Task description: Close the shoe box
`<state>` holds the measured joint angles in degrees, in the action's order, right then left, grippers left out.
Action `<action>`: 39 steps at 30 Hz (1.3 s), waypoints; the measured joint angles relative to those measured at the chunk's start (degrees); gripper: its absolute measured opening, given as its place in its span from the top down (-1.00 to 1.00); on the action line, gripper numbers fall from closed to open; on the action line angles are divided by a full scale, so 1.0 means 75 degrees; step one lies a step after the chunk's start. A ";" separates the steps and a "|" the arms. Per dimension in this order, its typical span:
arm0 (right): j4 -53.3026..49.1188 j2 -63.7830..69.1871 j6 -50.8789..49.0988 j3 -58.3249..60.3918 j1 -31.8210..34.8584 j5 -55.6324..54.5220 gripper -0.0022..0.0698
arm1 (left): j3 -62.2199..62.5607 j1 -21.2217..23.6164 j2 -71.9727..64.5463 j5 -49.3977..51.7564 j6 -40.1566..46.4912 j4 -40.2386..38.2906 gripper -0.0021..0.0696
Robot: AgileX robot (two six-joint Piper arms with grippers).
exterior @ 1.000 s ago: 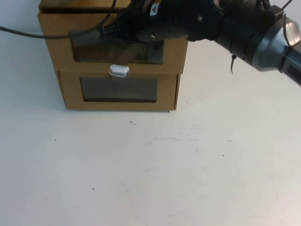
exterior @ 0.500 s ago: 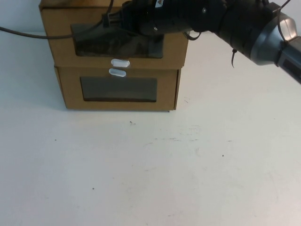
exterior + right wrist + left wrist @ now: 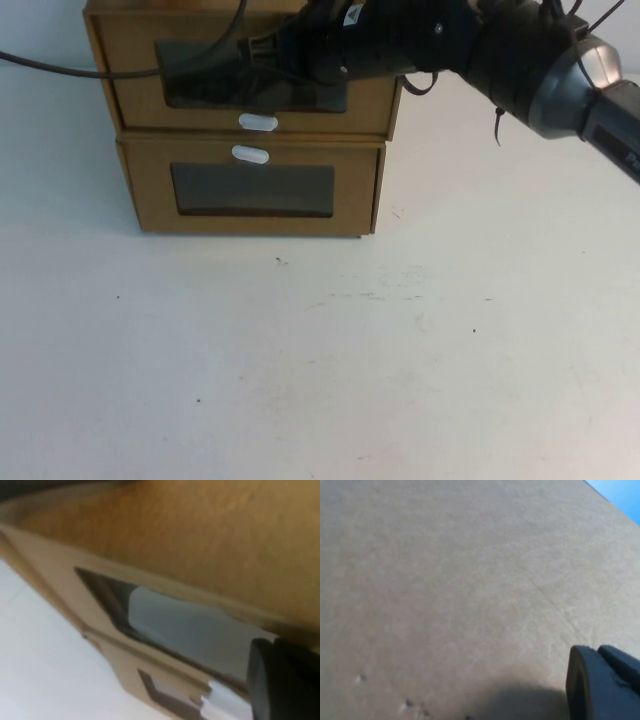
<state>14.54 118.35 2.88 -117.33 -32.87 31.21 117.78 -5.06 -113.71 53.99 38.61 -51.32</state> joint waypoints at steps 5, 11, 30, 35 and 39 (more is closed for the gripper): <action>0.0892 -0.0383 0.0869 0.0000 0.0061 0.0690 0.97 | 0.0740 0.0000 -0.0020 0.0517 0.0012 0.0128 0.96; 0.1006 -0.1091 0.1105 0.0000 0.0061 0.1639 0.97 | 0.1621 0.0000 0.0088 0.1220 -0.0190 0.0672 0.96; -0.2810 -0.4924 -0.1085 0.2241 0.0226 0.4196 0.97 | -0.3691 0.0067 0.5120 -0.0809 0.0096 0.2215 0.96; -0.3016 -0.6874 -0.1702 0.4335 0.0226 0.3890 0.97 | -0.6051 0.0067 0.7025 -0.1722 0.0686 0.1548 0.96; -0.3030 -0.8420 -0.2170 0.6084 0.0226 0.3369 0.97 | -0.7777 0.0067 0.8539 -0.2492 0.1377 0.0573 0.96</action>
<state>-8.19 55.20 -13.39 -71.69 -31.18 56.48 59.45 -4.56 -49.66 35.30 48.94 -47.02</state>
